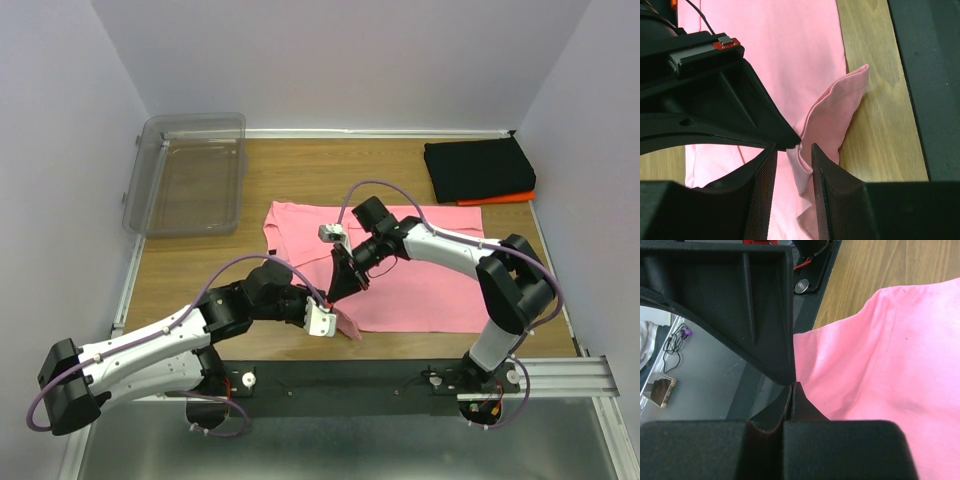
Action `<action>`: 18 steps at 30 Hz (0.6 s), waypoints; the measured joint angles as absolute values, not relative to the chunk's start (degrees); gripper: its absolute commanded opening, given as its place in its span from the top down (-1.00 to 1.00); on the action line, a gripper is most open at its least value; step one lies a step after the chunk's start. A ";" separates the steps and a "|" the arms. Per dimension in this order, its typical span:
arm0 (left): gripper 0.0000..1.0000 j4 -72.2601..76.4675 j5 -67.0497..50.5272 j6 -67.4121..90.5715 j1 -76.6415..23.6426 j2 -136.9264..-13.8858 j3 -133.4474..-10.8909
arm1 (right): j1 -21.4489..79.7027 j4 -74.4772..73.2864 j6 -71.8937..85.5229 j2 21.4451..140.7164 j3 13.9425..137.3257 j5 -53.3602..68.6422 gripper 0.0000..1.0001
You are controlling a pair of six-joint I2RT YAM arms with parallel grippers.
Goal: Fold and stack the t-shirts
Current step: Fold the tshirt
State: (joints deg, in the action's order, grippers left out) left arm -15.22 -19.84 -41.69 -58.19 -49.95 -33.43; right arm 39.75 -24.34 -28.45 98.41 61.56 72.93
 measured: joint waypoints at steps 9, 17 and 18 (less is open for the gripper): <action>0.14 -15.97 -14.90 -41.76 -58.65 -47.62 -33.43 | 39.03 -24.34 -28.45 98.39 61.56 73.65 0.99; 0.15 -16.05 -13.21 -41.82 -58.70 -47.88 -33.43 | 38.89 -24.34 -28.42 98.39 61.56 74.17 0.99; 0.15 -16.19 -13.08 -41.89 -58.81 -48.14 -33.43 | 38.87 -24.34 -28.42 98.39 61.56 74.22 0.99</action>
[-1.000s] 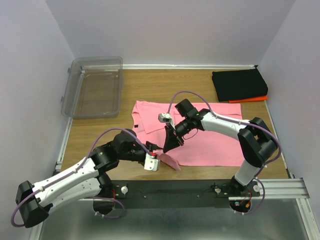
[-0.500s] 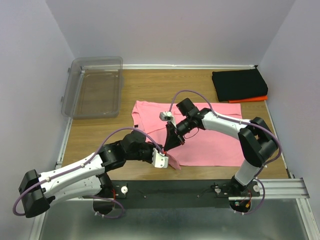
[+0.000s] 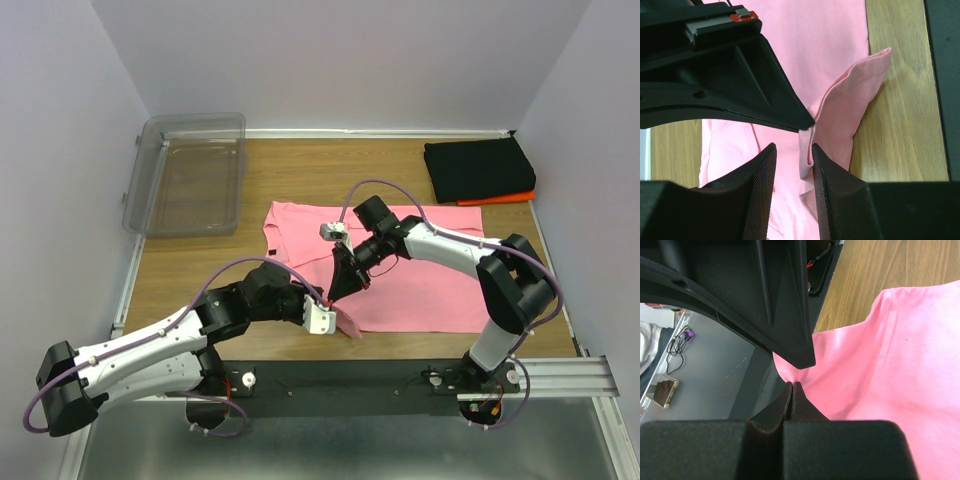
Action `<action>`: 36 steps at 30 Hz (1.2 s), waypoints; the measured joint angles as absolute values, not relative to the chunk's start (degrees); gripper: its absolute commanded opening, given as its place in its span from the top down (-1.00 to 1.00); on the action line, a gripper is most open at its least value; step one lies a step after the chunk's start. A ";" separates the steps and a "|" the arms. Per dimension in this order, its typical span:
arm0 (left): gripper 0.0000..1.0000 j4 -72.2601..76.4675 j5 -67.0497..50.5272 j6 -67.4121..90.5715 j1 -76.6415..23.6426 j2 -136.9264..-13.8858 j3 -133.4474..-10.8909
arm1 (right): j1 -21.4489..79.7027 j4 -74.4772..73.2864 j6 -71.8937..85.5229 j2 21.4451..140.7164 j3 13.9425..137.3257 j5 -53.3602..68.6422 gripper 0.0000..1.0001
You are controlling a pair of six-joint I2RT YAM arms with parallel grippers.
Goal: Fold and stack the t-shirts
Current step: Fold the tshirt
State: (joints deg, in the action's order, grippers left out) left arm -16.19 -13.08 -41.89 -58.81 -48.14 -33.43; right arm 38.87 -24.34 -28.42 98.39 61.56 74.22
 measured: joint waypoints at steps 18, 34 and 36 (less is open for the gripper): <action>1.00 -16.40 -12.45 -42.57 -59.77 -49.54 -33.43 | 38.24 -24.47 -28.01 98.37 61.56 73.95 -0.43; 1.00 -18.55 -12.49 -42.92 -61.28 -45.36 -34.76 | 24.36 -45.95 -52.40 63.57 55.18 18.09 -0.84; 1.00 -18.55 -12.47 -42.92 -61.32 -44.07 -35.05 | 18.79 -51.11 -56.82 61.06 53.12 11.20 -0.69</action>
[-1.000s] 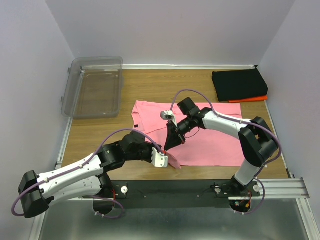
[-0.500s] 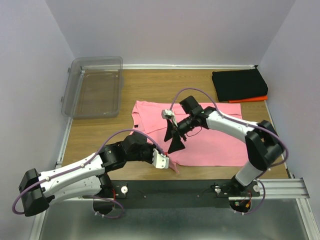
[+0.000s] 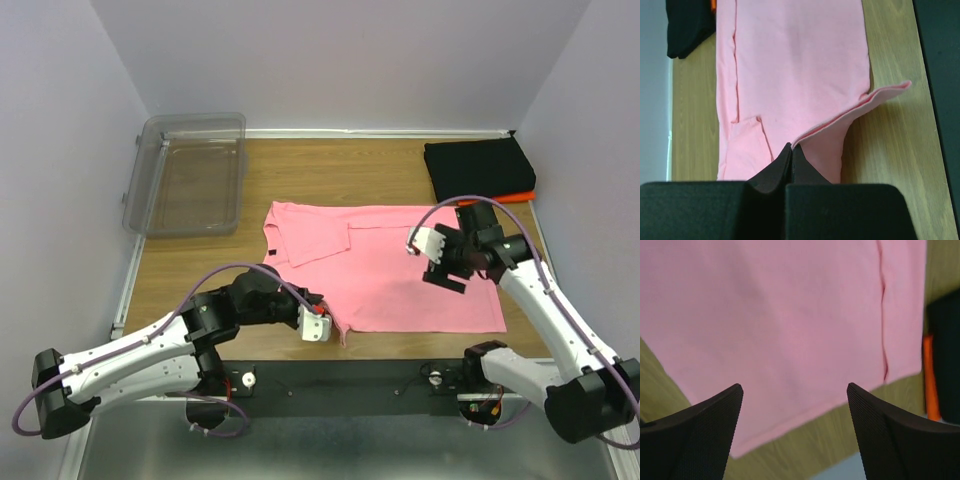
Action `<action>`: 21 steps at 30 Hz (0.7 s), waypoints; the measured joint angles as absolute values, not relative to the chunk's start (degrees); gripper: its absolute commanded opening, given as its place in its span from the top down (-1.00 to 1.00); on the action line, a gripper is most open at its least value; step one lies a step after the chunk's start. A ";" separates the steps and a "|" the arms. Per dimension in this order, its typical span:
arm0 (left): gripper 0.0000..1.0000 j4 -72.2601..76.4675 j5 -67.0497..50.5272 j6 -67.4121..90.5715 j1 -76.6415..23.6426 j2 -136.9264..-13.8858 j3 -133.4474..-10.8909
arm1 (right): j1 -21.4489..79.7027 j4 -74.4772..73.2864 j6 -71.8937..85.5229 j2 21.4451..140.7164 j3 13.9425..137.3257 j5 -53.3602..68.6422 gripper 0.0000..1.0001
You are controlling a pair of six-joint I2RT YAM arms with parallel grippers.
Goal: Fold and stack the t-shirts
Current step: Fold the tshirt
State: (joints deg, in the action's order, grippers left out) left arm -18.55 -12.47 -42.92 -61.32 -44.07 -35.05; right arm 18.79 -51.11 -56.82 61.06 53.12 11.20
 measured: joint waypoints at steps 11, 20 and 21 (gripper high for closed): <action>1.00 -19.44 -12.47 -43.13 -61.91 -40.49 -35.03 | 11.51 -66.59 -64.34 56.95 42.68 -8.91 -0.36; 1.00 -19.31 -12.47 -43.13 -61.91 -42.98 -34.28 | 6.48 -68.62 -68.62 57.98 35.35 -17.47 -0.22; 1.00 -19.33 -12.47 -43.13 -61.91 -43.07 -34.15 | 5.48 -68.20 -69.38 58.39 35.20 -17.63 -0.17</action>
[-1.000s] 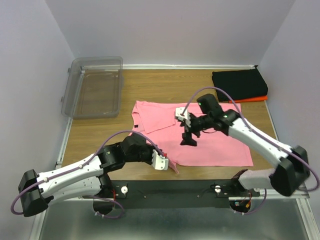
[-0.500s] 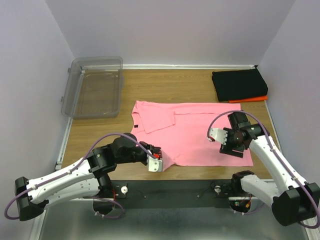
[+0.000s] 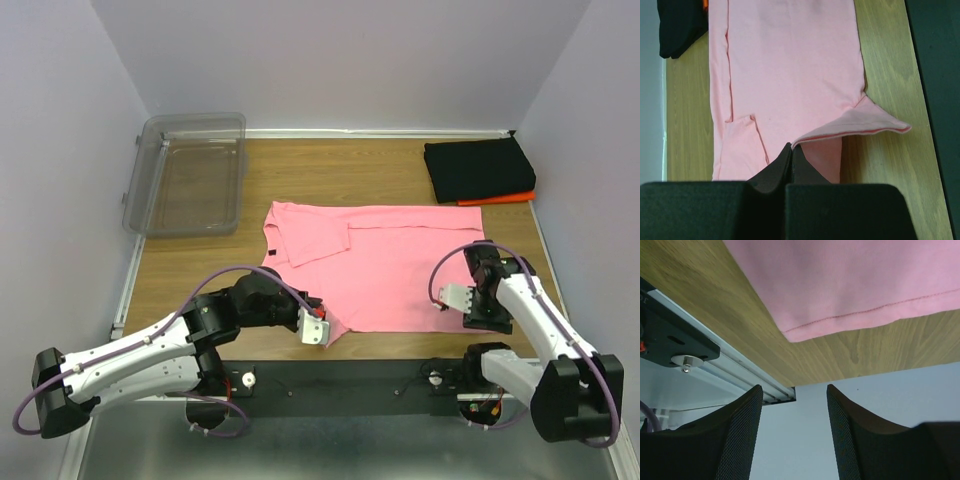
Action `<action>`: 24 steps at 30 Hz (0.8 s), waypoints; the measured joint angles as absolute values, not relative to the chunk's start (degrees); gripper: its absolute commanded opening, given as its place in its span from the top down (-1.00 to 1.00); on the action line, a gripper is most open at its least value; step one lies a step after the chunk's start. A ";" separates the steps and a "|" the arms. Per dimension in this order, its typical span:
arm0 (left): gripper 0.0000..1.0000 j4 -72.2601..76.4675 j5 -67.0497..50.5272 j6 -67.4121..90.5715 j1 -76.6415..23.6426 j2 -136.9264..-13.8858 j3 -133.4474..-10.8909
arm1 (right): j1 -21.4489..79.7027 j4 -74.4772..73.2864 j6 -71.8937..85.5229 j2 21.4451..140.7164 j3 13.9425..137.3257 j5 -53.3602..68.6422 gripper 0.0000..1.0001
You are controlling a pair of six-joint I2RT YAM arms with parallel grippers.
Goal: Fold and stack the t-shirts
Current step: Fold the tshirt
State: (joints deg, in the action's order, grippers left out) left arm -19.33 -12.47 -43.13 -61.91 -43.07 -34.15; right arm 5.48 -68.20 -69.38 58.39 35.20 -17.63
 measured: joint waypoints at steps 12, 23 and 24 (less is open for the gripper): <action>1.00 -19.09 -12.47 -43.07 -61.91 -43.42 -33.93 | 1.65 -61.69 -74.35 65.28 31.59 -17.76 -0.11; 1.00 -18.70 -12.47 -43.05 -61.91 -44.01 -33.85 | 0.25 -56.49 -76.64 69.43 28.84 -17.06 -0.08; 1.00 -18.63 -12.47 -43.05 -61.91 -44.01 -33.82 | -0.14 -55.86 -76.77 69.84 28.80 -17.06 -0.08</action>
